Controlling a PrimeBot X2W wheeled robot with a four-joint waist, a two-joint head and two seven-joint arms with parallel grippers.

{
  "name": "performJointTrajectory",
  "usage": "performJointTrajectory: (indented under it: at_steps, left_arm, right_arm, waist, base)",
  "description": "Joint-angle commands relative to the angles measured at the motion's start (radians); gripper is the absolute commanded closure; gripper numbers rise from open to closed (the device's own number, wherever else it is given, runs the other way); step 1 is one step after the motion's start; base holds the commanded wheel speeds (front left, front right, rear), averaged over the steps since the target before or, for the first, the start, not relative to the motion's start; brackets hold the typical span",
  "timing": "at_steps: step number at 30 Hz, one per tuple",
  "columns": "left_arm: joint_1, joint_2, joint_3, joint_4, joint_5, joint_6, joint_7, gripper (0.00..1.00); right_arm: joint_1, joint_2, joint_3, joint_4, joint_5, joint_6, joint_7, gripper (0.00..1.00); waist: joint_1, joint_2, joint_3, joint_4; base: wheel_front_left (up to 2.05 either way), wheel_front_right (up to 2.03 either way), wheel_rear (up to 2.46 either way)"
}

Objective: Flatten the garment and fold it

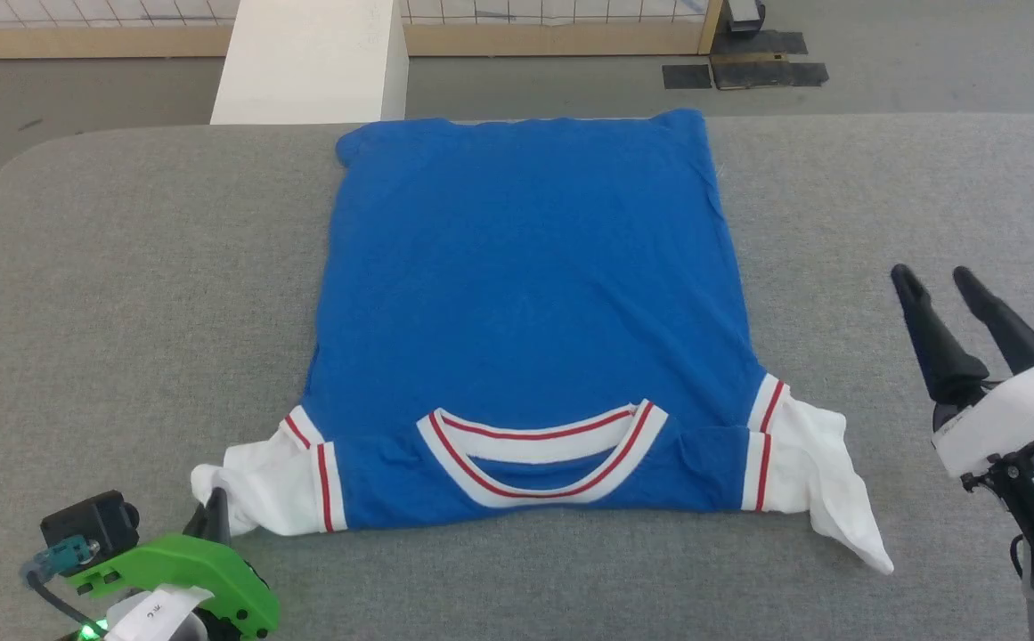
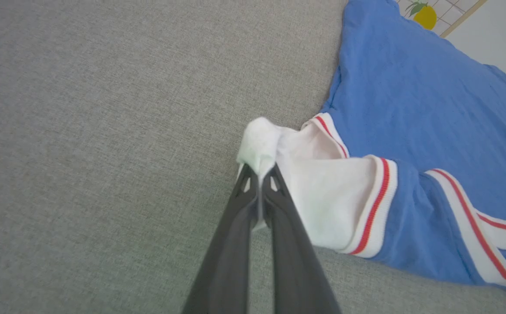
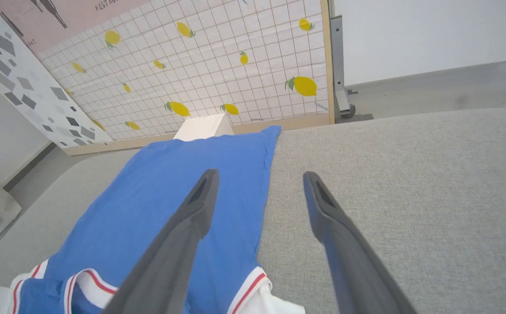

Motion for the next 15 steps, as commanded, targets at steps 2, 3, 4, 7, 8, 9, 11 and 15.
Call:
performJointTrajectory:
  at_steps: [2,3,4,7,8,9,11,15]
  left_arm:
    - [0.011,-0.003,0.003,-0.007,-0.001,0.002,-0.014,1.00]
    - [0.011,-0.004,0.003,-0.009,-0.001,0.002,-0.016,1.00]
    - [0.011,-0.004,0.003,-0.012,0.000,0.002,-0.019,1.00]
    - [0.008,-0.006,0.001,-0.024,0.004,0.002,-0.029,1.00]
    - [0.005,-0.007,-0.001,-0.032,0.005,0.002,-0.032,1.00]
    - [0.001,-0.008,-0.003,-0.039,0.007,0.001,-0.035,1.00]
    - [-0.013,-0.013,-0.009,-0.056,0.011,-0.001,-0.044,1.00]
    - [-0.048,-0.026,-0.028,-0.083,0.021,-0.006,-0.060,1.00]
  right_arm:
    - [-0.015,0.012,-0.007,0.019,-0.013,0.003,-0.055,0.00]
    - [-0.017,0.015,-0.009,0.029,-0.019,0.003,-0.070,0.00]
    - [-0.021,0.017,-0.012,0.039,-0.027,0.003,-0.086,0.00]
    - [-0.047,0.021,-0.025,0.066,-0.054,0.003,-0.116,0.00]
    - [-0.064,0.022,-0.028,0.077,-0.066,0.003,-0.121,0.00]
    - [-0.081,0.021,-0.027,0.085,-0.077,0.003,-0.124,0.00]
    - [-0.133,0.017,-0.023,0.110,-0.101,0.003,-0.122,0.00]
    - [-0.258,-0.015,0.006,0.171,-0.140,0.003,-0.086,0.00]
  waist:
    - [0.0000,0.0000,0.002,0.002]
    - [0.0000,0.0000,0.002,0.002]
    - [0.0000,0.0000,0.005,0.004]
    - [0.0000,0.0000,0.019,0.008]
    - [0.0000,0.0000,0.030,0.009]
    - [0.0000,0.0000,0.041,0.012]
    - [0.0000,0.0000,0.073,0.019]
    - [0.0000,0.0000,0.143,0.041]
  base:
    - [0.00,0.00,0.00]
    - [0.00,0.00,0.00]
    - [0.00,0.00,0.00]
    - [0.00,0.00,0.00]
    - [0.00,0.00,0.00]
    - [0.00,0.00,0.00]
    - [0.00,0.00,0.00]
    - [0.00,0.00,0.00]
